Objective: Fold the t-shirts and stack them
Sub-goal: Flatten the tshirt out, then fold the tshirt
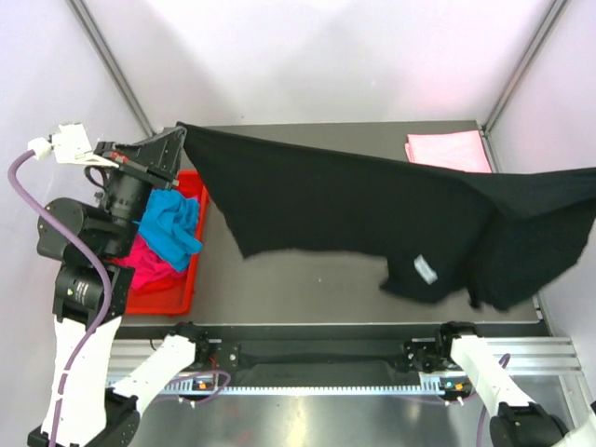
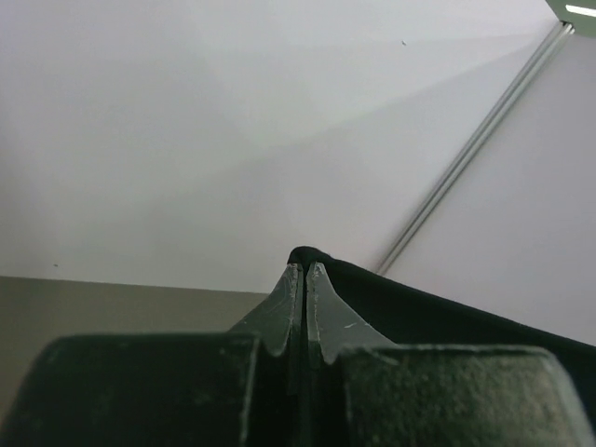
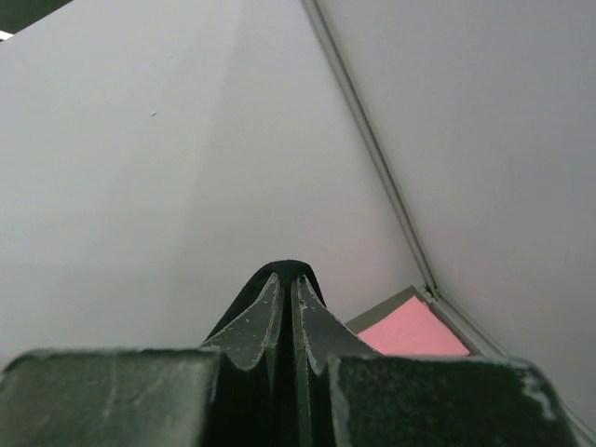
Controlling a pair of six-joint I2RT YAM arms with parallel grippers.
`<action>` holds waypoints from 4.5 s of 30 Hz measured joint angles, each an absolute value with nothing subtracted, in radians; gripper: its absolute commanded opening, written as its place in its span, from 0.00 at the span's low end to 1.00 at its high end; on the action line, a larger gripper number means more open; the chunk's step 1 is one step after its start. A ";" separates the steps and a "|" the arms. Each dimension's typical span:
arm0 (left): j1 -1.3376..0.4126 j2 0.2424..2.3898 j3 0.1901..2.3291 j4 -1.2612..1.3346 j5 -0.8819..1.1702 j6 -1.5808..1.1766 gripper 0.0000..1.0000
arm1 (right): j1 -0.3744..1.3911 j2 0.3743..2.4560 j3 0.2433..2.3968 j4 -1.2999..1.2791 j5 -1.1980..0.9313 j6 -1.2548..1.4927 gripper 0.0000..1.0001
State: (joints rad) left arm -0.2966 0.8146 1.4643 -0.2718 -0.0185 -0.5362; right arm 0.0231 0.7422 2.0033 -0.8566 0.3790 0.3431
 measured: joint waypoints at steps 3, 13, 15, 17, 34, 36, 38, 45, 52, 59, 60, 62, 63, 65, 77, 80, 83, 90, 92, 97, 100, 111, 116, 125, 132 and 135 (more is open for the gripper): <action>-0.297 0.826 1.485 -0.316 0.007 -0.542 0.00 | 0.023 0.744 2.013 -0.867 0.420 0.341 0.00; -0.297 1.136 1.546 -0.402 -0.108 -0.481 0.00 | 0.022 0.980 1.770 -0.557 0.414 0.234 0.00; -0.290 1.243 1.546 -0.405 -0.160 -0.456 0.00 | 0.022 1.075 1.637 -0.467 0.348 0.223 0.00; -0.274 1.353 1.532 -0.396 -0.182 -0.438 0.00 | 0.022 1.185 1.523 -0.376 0.250 0.220 0.00; 0.053 2.056 1.641 -0.140 0.168 -0.400 0.00 | 0.022 1.949 1.583 0.080 -0.292 0.388 0.00; 0.054 2.093 1.682 -0.120 0.200 -0.401 0.00 | 0.022 2.022 1.668 0.079 -0.309 0.395 0.00; 0.056 2.111 1.700 -0.113 0.229 -0.403 0.00 | 0.022 2.078 1.742 0.065 -0.316 0.398 0.00; 0.094 2.164 1.811 -0.151 0.300 -0.434 0.00 | 0.022 2.122 1.836 -0.032 -0.273 0.401 0.00; 0.108 2.172 1.850 -0.226 0.351 -0.445 0.00 | 0.022 2.101 1.833 -0.129 -0.218 0.397 0.00; 0.115 2.170 1.847 -0.327 0.397 -0.423 0.00 | -0.016 1.965 1.713 -0.305 -0.173 0.398 0.00; 0.117 2.162 1.834 -0.327 0.398 -0.420 0.00 | -0.019 1.931 1.681 -0.343 -0.163 0.403 0.00; 0.120 2.133 1.789 -0.347 0.396 -0.417 0.00 | -0.023 1.901 1.656 -0.386 -0.156 0.405 0.00; 0.120 2.118 1.768 -0.358 0.395 -0.416 0.00 | -0.023 1.884 1.641 -0.406 -0.150 0.405 0.00; 0.122 2.086 1.733 -0.388 0.390 -0.411 0.00 | -0.023 1.846 1.601 -0.435 -0.140 0.405 0.00; 0.116 1.984 1.678 -0.545 0.342 -0.363 0.00 | -0.023 1.614 1.325 -0.521 -0.134 0.413 0.00; 0.113 1.974 1.674 -0.587 0.312 -0.346 0.00 | -0.023 1.560 1.229 -0.521 -0.134 0.422 0.00; 0.108 1.972 1.670 -0.620 0.288 -0.336 0.00 | -0.023 1.506 1.121 -0.509 -0.133 0.443 0.00; 0.076 1.972 1.667 -0.682 0.214 -0.312 0.00 | -0.023 1.413 0.934 -0.501 -0.136 0.493 0.00; 0.061 1.972 1.664 -0.692 0.192 -0.305 0.00 | -0.023 1.393 0.909 -0.501 -0.140 0.501 0.00; 0.025 1.972 1.655 -0.722 0.117 -0.288 0.00 | -0.023 1.368 0.905 -0.501 -0.163 0.509 0.00; 0.010 1.972 1.654 -0.736 0.079 -0.282 0.00 | -0.023 1.353 0.905 -0.502 -0.179 0.516 0.00; -0.007 2.012 1.655 -0.813 -0.051 -0.274 0.00 | -0.023 1.290 0.905 -0.541 -0.238 0.518 0.00; -0.029 2.021 1.654 -0.824 -0.085 -0.270 0.00 | -0.023 1.269 0.854 -0.537 -0.252 0.519 0.00; -0.046 2.021 1.654 -0.829 -0.139 -0.265 0.01 | -0.023 1.264 0.757 -0.539 -0.253 0.517 0.00; -0.056 2.021 1.654 -0.843 -0.181 -0.266 0.27 | -0.023 1.234 0.732 -0.540 -0.254 0.505 0.00; -0.061 2.021 1.654 -0.849 -0.204 -0.270 0.33 | -0.023 1.211 0.732 -0.540 -0.256 0.498 0.00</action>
State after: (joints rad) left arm -0.0612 2.0209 1.6535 -0.8494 -0.2043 -0.2699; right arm -0.0231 1.2110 0.7322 -0.5396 -0.2562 0.4980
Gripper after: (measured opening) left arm 0.302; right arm 0.011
